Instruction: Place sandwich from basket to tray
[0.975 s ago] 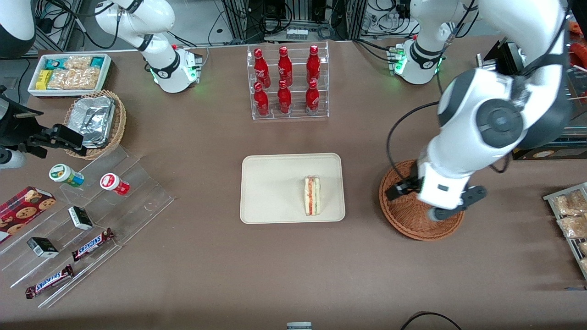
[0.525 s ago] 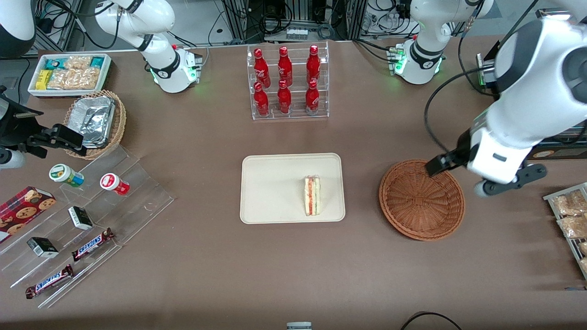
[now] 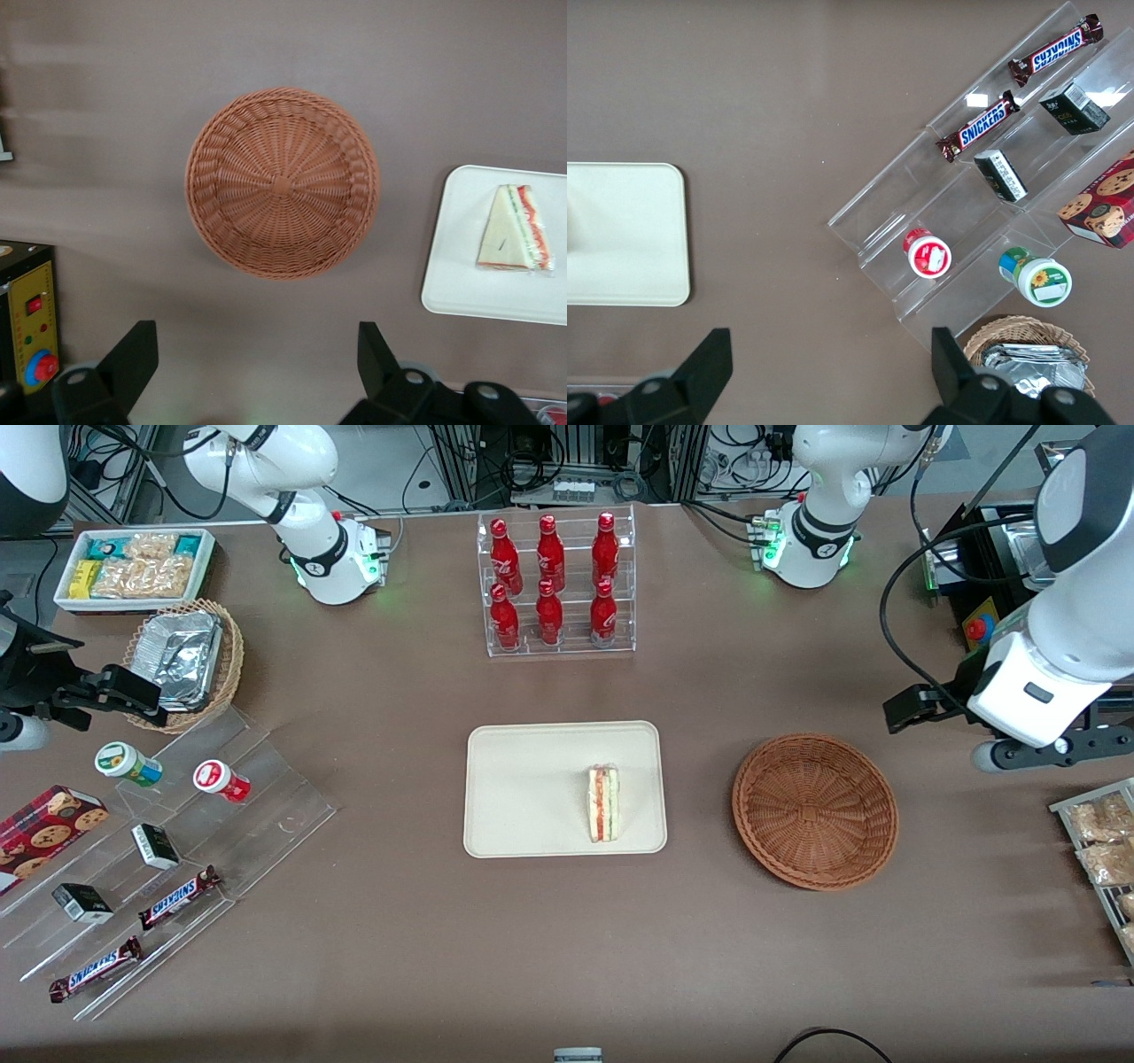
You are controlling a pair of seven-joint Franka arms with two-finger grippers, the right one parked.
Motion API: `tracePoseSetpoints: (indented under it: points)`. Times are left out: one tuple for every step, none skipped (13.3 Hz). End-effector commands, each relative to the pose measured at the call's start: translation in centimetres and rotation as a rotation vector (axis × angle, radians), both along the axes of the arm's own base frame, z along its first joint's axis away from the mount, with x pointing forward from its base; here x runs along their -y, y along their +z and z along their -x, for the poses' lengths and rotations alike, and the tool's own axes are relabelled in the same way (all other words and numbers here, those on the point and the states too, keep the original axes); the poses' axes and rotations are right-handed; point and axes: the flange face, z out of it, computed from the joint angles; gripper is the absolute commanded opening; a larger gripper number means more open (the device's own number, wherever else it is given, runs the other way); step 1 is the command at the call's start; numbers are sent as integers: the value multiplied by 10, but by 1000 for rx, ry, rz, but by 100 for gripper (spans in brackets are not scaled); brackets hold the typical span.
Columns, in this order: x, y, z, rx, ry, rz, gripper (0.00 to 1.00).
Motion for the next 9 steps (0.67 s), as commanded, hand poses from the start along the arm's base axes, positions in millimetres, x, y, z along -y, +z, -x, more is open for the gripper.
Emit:
tracePoseSetpoints:
  points:
    - [-13,7,24,-10,-87,-19,99]
    - [-28,5,28,-19,-67,-24,99]
    - [-35,7,35,-24,-56,-32,99]
    - [-41,7,39,-35,-45,-35,99]
    - [-43,7,43,-51,-55,-38,99]
    - [-44,6,45,-69,-126,-30,99]
    - [-45,5,46,-76,-176,-25,99]
    - [-46,4,46,-79,-181,-28,99]
    - [-44,4,46,-79,-182,-28,100]
